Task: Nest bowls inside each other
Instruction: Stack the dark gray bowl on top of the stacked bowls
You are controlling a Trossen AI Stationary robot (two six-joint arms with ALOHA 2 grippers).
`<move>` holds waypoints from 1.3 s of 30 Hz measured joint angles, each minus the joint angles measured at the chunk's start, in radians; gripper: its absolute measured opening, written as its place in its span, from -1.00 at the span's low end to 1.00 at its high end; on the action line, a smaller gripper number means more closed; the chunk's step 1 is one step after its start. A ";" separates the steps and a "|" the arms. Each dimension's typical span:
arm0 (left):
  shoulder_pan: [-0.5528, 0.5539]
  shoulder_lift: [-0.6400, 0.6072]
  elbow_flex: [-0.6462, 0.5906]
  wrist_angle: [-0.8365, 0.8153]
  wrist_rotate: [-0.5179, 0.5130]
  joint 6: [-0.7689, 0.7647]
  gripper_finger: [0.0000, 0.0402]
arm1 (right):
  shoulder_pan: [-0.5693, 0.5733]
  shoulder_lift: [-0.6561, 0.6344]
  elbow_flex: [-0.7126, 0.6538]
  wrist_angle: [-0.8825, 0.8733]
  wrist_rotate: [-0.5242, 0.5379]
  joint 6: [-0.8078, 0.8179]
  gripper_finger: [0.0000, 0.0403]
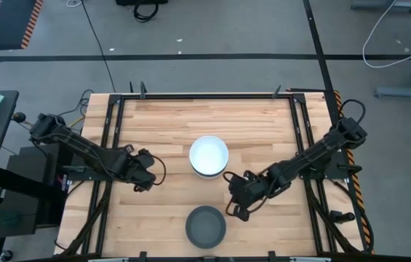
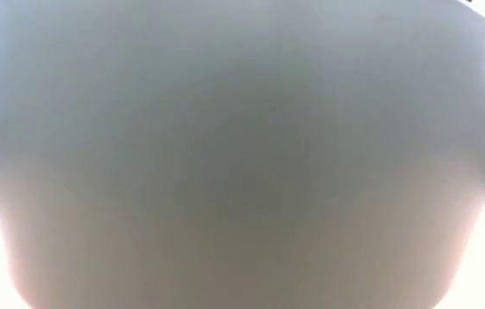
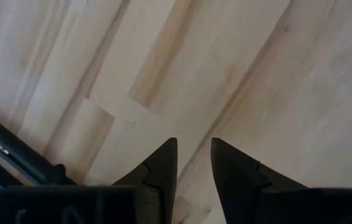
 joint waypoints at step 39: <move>0.039 -0.083 -0.064 0.086 -0.050 0.010 -0.62 | 0.010 0.364 0.309 -0.095 -0.131 -0.107 -0.59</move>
